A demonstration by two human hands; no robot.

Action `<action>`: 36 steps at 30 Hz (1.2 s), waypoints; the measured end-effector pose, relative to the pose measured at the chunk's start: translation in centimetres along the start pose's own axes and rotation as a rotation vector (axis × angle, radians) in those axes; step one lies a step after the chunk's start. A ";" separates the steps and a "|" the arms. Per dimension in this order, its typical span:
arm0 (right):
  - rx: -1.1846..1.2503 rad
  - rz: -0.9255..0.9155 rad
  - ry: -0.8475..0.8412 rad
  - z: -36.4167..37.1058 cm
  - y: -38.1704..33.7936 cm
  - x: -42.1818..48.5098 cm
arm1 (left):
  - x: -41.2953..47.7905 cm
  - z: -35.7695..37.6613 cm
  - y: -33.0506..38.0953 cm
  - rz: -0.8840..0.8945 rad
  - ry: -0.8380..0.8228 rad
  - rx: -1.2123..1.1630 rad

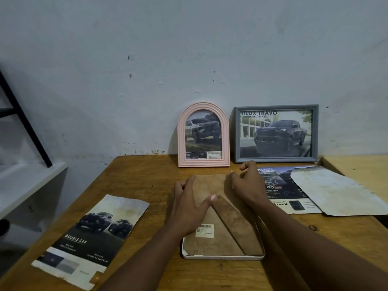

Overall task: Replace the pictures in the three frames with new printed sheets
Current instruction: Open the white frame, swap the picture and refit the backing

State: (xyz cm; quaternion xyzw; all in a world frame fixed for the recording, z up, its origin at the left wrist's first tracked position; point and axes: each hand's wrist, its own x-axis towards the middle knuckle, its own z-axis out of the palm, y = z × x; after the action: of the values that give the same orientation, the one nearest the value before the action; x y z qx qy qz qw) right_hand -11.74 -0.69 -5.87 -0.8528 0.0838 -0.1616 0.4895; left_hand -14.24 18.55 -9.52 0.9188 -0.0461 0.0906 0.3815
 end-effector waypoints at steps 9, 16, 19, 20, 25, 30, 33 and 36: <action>-0.126 -0.002 -0.217 -1.9 -0.3 -2.1 | 0.3 -1.4 0.2 0.036 0.108 -0.029; -0.108 -0.094 -0.241 -1.4 -0.2 -4.2 | 0.0 -1.8 1.0 0.051 0.128 -0.071; -0.020 -0.175 -0.163 -1.4 -0.4 -5.1 | 0.0 -2.4 1.7 0.097 0.183 -0.088; 0.013 -0.202 -0.151 -1.4 -0.5 -5.6 | 0.0 -2.7 2.1 0.114 0.206 -0.085; 0.161 -0.339 -0.044 -2.3 -1.6 -6.5 | 0.3 -4.4 4.3 0.274 0.355 -0.131; 0.174 -0.482 0.123 -6.1 -4.8 -4.1 | 2.2 -5.3 8.3 0.500 0.464 -0.159; -0.016 -0.632 0.228 -9.8 -5.4 -1.1 | 3.6 -4.0 10.5 0.535 0.397 -0.198; -0.140 -0.662 0.239 -12.9 -3.8 1.7 | 4.3 -0.8 12.4 0.516 0.311 -0.242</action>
State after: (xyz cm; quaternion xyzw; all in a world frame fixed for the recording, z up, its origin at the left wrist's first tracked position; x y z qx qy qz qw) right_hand -14.84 -9.68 3.76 -0.8402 -0.1296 -0.4040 0.3377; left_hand -12.03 10.32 0.52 0.7997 -0.2292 0.3177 0.4550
